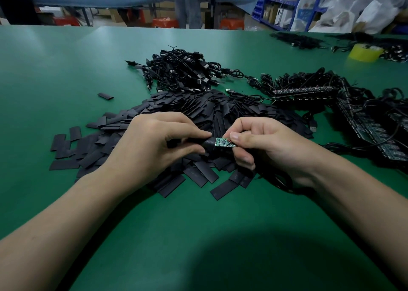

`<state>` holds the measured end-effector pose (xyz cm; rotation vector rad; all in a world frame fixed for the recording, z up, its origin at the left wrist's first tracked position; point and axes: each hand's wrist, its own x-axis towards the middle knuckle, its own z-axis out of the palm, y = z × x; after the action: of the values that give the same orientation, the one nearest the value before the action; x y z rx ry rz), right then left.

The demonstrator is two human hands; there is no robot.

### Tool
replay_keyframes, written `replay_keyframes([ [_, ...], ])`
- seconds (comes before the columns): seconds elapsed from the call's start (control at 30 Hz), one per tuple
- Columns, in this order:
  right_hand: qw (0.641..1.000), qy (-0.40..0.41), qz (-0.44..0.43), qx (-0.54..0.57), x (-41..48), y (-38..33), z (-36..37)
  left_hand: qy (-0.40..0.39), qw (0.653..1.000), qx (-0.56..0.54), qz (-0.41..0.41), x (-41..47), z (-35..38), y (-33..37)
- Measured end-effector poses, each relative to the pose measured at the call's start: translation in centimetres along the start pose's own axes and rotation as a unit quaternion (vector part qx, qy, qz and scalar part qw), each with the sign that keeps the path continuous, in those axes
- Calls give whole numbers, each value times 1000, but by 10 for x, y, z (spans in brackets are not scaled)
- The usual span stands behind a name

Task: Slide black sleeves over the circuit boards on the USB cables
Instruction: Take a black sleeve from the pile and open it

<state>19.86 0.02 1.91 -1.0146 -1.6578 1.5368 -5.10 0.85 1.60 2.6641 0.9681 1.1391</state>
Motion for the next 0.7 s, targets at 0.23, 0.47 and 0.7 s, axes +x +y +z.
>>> replay_keyframes([
  [0.23,994,12,-42,-104,-1,-2,8,-6,999,-26,-26,0,4,5],
  [0.47,992,11,-51,-111,-3,-5,11,-5,999,-37,-35,0,10,10],
  [0.7,969,91,-144,-178,-4,-8,11,43,989,-101,-100,3,12,9],
])
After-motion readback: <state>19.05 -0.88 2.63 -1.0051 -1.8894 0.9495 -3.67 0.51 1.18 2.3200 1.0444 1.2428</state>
